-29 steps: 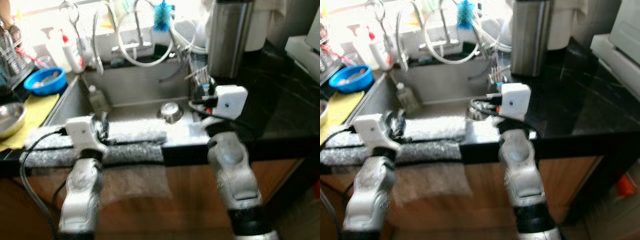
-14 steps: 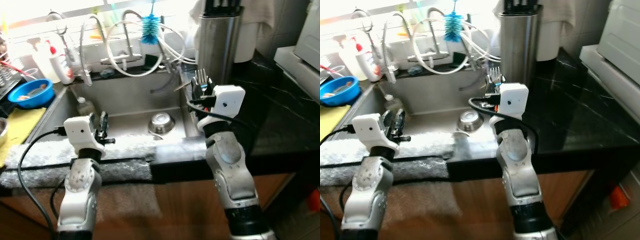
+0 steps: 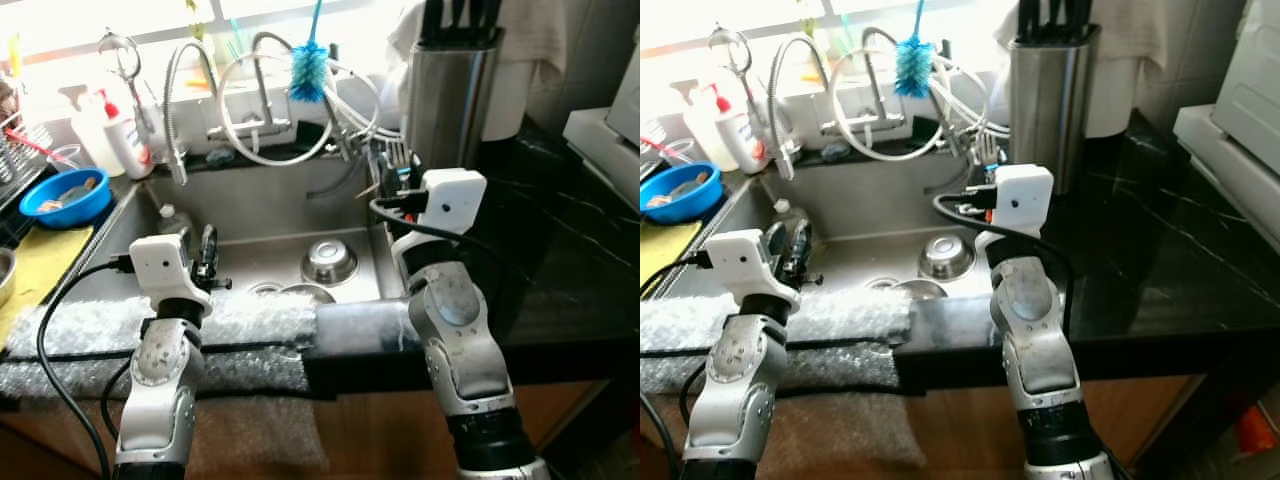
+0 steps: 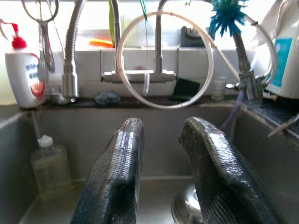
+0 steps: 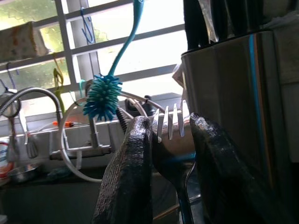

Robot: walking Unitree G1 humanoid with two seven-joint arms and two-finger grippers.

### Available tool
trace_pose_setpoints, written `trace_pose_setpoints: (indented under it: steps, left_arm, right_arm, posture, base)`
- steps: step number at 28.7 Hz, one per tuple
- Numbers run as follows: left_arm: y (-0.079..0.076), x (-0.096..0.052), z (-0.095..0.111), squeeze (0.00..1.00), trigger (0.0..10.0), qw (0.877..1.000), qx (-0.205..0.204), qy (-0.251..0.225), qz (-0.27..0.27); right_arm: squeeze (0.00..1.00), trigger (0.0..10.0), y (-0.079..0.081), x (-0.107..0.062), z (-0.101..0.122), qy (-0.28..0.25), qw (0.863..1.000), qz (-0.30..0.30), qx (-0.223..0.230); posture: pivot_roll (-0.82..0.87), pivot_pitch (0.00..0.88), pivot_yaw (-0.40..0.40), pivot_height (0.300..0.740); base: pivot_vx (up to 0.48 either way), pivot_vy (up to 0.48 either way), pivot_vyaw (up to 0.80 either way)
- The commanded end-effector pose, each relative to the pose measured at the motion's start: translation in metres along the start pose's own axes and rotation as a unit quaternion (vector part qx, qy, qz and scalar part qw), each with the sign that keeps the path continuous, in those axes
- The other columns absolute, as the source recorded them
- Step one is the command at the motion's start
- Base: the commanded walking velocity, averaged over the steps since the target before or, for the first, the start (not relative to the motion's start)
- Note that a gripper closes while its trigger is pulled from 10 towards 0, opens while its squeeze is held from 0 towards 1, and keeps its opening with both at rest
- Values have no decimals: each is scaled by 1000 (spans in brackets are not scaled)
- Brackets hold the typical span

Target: Kitchen organization

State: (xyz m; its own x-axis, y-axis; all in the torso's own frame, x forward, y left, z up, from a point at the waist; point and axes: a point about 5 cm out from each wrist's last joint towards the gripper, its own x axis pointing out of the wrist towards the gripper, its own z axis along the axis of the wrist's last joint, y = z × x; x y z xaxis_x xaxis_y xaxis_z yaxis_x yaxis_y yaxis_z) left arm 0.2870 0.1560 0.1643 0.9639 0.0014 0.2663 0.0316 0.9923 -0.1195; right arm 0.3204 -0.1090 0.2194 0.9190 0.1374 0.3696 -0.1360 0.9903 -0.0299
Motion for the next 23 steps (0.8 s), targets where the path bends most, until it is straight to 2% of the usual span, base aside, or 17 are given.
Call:
trace_pose_setpoints:
  steps: [1,4,7,9,13,15,23]
  left_arm:
    - [10,-2,0,0,10000,1000,11,6,12]
    - [10,-3,-1,0,10000,1000,8,10,12]
    - [11,-4,-5,0,10000,1000,-12,20,18]
    - [16,-6,-11,0,10000,999,-25,33,27]
    - [18,-6,-12,0,10000,999,-27,31,33]
    - [16,-5,-12,0,10000,998,-34,27,37]
    - [7,-2,-14,0,10000,998,-50,23,34]
  right_arm:
    - [0,10000,12,6,2,0,1000,30,8]
    - [0,10000,11,10,2,-1,999,36,3]
    - [0,10000,7,17,3,-1,999,38,-3]
    - [0,10000,3,28,7,-5,999,43,-9]
    - [0,10000,1,37,11,-8,999,44,-15]
    - [0,10000,-3,42,14,-11,999,46,-18]
    - [0,10000,-8,52,18,-13,998,58,-29]
  posture:
    - [-37,0,123,740]
    - [-36,0,121,740]
    - [-33,0,119,740]
    - [-38,0,115,740]
    - [-47,0,106,740]
    - [-50,0,78,740]
    - [-68,0,45,740]
  base:
    - [0,0,0]
    - [0,0,0]
    - [0,0,0]
    - [0,0,0]
    - [0,0,0]
    - [0,0,0]
    - [0,0,0]
